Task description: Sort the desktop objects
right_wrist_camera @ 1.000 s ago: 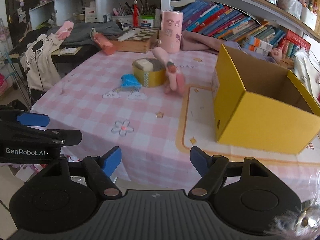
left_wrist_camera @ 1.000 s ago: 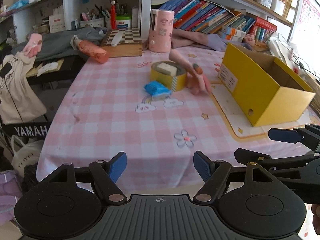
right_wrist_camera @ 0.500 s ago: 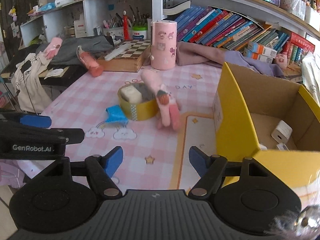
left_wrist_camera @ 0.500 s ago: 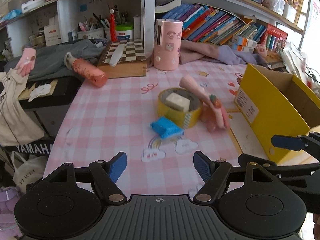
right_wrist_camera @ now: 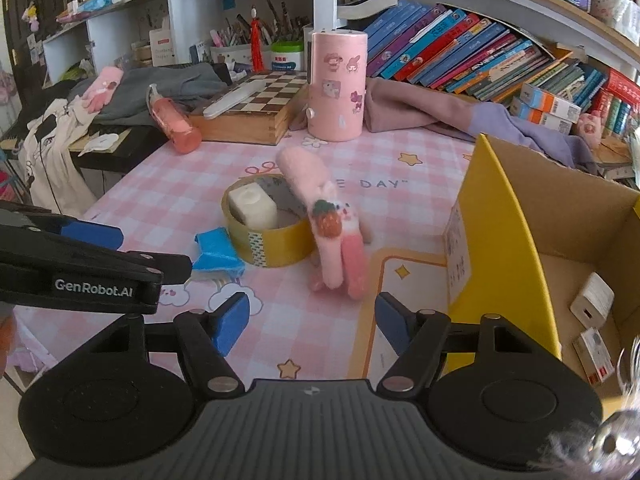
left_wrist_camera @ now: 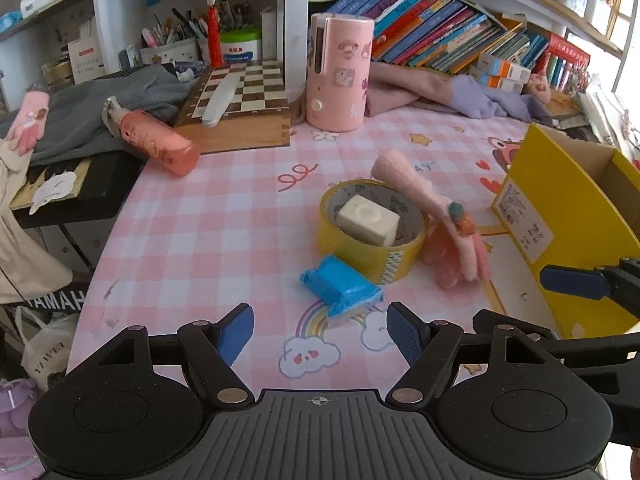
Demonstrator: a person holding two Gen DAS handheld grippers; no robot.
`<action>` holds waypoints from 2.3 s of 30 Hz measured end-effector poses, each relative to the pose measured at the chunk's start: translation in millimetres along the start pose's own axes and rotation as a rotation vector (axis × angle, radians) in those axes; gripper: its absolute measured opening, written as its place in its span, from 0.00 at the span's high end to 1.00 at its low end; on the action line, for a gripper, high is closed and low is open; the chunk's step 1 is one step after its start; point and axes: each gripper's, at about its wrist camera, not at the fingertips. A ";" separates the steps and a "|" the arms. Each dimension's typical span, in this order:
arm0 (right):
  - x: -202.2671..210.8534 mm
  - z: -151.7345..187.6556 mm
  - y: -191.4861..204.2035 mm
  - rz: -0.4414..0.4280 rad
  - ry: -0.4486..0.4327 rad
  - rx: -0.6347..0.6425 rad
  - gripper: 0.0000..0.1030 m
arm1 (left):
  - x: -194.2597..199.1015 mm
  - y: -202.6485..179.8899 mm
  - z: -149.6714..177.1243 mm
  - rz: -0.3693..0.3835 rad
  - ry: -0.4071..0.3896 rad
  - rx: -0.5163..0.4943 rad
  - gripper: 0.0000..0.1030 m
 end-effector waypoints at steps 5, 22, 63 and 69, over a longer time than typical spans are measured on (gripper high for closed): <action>-13.8 -5.6 -1.9 0.021 0.005 0.018 0.34 | -17.1 10.1 -1.8 -0.019 0.034 0.023 0.27; -64.9 -47.7 -20.9 0.030 -0.012 -0.072 0.34 | -54.8 -9.0 -2.7 0.056 0.067 0.003 0.27; -2.7 -57.3 -34.9 -0.015 -0.105 -0.164 0.86 | 40.3 10.7 -19.0 0.088 -0.107 0.101 0.57; 30.2 -48.3 -27.1 -0.037 -0.124 -0.140 0.86 | 68.3 11.1 -13.7 0.113 -0.140 0.122 0.57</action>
Point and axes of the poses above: each gripper's, at about its wrist camera, not at the fingertips, and x roughly against the way its jaws point, y to its left, z to its underside, and after that the axes turned 11 degrees about -y, right-handed
